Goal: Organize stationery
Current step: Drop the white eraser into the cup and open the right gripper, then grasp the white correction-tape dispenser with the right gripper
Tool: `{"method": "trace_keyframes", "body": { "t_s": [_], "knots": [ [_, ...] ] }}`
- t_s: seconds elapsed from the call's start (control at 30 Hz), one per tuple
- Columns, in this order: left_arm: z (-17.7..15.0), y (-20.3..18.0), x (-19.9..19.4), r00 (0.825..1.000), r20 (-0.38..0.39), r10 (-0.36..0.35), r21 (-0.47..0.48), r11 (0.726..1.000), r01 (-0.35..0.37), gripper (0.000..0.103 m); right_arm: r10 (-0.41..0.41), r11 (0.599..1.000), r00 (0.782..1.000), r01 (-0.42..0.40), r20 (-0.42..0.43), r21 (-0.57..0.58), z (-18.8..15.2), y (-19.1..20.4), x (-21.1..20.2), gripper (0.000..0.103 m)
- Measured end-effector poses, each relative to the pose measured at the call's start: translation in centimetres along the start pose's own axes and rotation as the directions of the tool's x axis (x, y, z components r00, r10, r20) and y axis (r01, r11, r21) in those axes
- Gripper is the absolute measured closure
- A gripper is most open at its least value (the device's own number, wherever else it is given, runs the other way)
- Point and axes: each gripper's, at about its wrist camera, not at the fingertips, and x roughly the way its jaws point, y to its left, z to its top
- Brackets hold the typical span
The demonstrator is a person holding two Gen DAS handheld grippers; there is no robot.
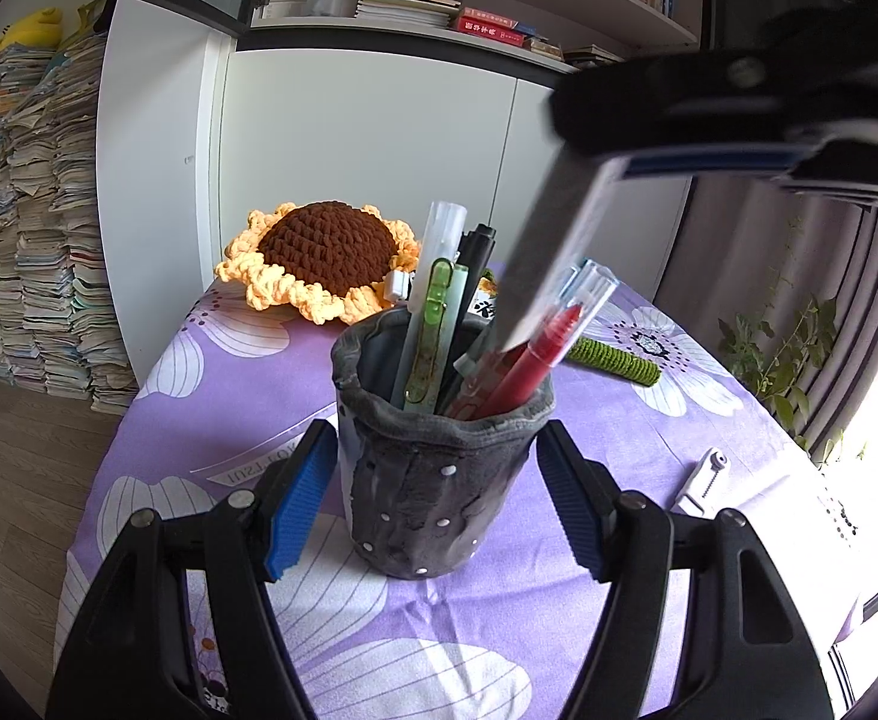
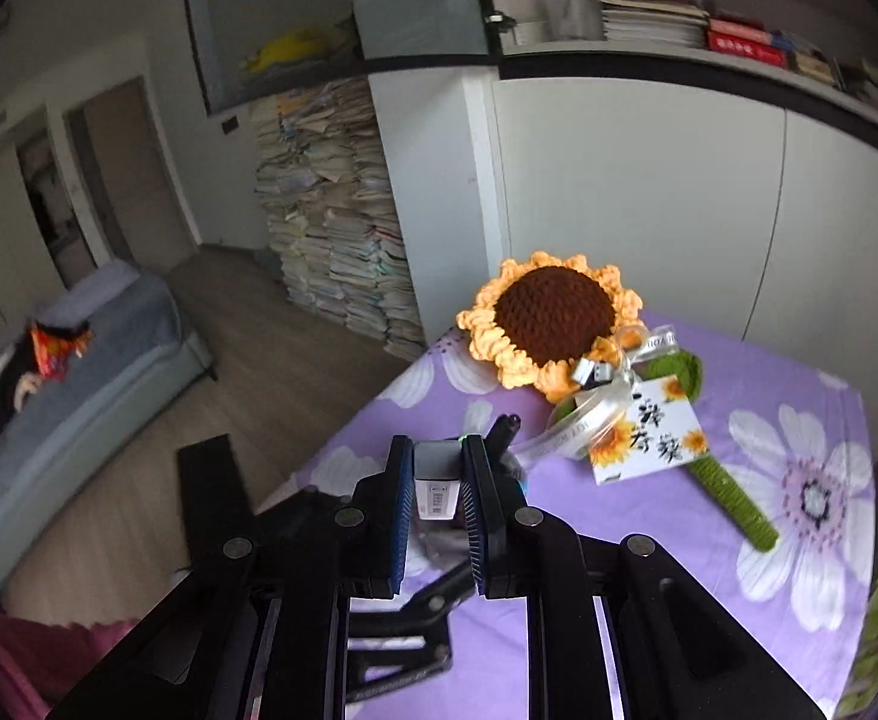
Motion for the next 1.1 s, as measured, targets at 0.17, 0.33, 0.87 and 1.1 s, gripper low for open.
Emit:
{"method": "trace_keyframes", "body": {
  "t_s": [0.17,0.33,0.87,1.1],
  "knots": [
    [-0.1,-0.1,0.1,1.0,-0.004,-0.005,-0.002,1.0,0.005,0.034,-0.012,0.998,0.999,0.009,-0.041,-0.056,-0.5,0.0,2.6,0.085],
    [0.0,-0.1,0.1,1.0,-0.005,-0.007,-0.003,1.0,0.007,0.034,0.015,0.999,0.998,-0.018,-0.069,-0.043,-0.9,-0.8,3.8,0.085],
    [0.1,-0.1,0.0,1.0,-0.004,-0.003,-0.005,1.0,0.003,0.034,-0.213,0.905,0.946,0.286,-0.245,0.316,-9.3,-11.8,-2.0,0.063],
    [0.1,-0.1,0.0,1.0,-0.004,-0.004,-0.005,1.0,0.004,0.034,-0.062,0.693,0.923,0.313,-0.379,0.65,-15.5,-18.8,-0.8,0.063]
  ]
}}
